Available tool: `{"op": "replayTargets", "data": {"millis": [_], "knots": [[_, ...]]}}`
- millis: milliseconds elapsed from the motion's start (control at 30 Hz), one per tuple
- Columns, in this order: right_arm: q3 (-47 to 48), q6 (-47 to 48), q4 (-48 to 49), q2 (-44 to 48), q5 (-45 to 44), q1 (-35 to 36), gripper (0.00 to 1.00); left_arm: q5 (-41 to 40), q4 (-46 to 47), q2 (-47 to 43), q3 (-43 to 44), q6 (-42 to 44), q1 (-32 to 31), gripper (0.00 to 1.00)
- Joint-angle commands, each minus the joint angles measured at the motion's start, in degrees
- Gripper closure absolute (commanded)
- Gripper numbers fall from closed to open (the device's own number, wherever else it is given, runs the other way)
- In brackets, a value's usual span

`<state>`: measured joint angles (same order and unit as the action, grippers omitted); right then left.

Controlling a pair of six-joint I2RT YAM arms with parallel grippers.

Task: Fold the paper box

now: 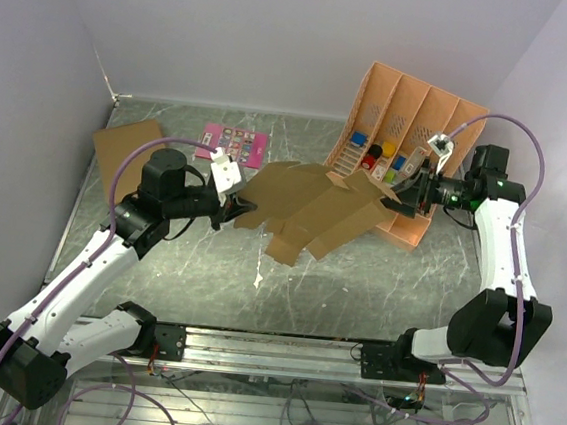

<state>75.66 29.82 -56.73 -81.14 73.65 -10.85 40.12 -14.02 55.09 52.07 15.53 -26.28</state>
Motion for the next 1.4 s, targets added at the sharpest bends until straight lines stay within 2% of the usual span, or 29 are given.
{"op": "replayTargets", "data": {"millis": [0, 233, 467, 733, 933, 1267, 1367], "knots": [[1.48, -3.21, 1.82, 2.10, -1.04, -0.35, 0.43, -0.63, -0.29, -0.06, 0.82, 1.70, 0.62, 0.93], [3.13, 3.97, -5.93, 0.67, -0.74, -0.31, 0.43, -1.32, -1.07, 0.04, 1.50, 2.35, 0.68, 0.93], [2.61, 6.19, -8.32, 1.16, -0.98, -0.35, 0.43, -1.34, -0.84, -0.25, 1.58, 2.12, 0.64, 0.93], [-0.90, 3.36, -2.98, 0.60, 0.11, -0.04, 0.45, 0.35, 0.71, -0.44, 1.39, 0.80, 0.62, 0.93], [-3.14, -0.46, 2.88, 0.31, -0.06, 1.28, 0.52, 1.25, 1.60, -0.39, 1.31, 0.25, 0.62, 0.93], [-2.87, -0.58, 4.47, -1.34, 0.46, 1.79, 0.62, 2.25, 2.46, 0.41, 1.55, -0.10, 0.62, 0.93], [-2.42, -0.20, 4.26, -2.05, 0.73, 1.80, 0.62, 2.69, 2.64, 0.54, 1.52, -0.27, 0.64, 0.93]]}}
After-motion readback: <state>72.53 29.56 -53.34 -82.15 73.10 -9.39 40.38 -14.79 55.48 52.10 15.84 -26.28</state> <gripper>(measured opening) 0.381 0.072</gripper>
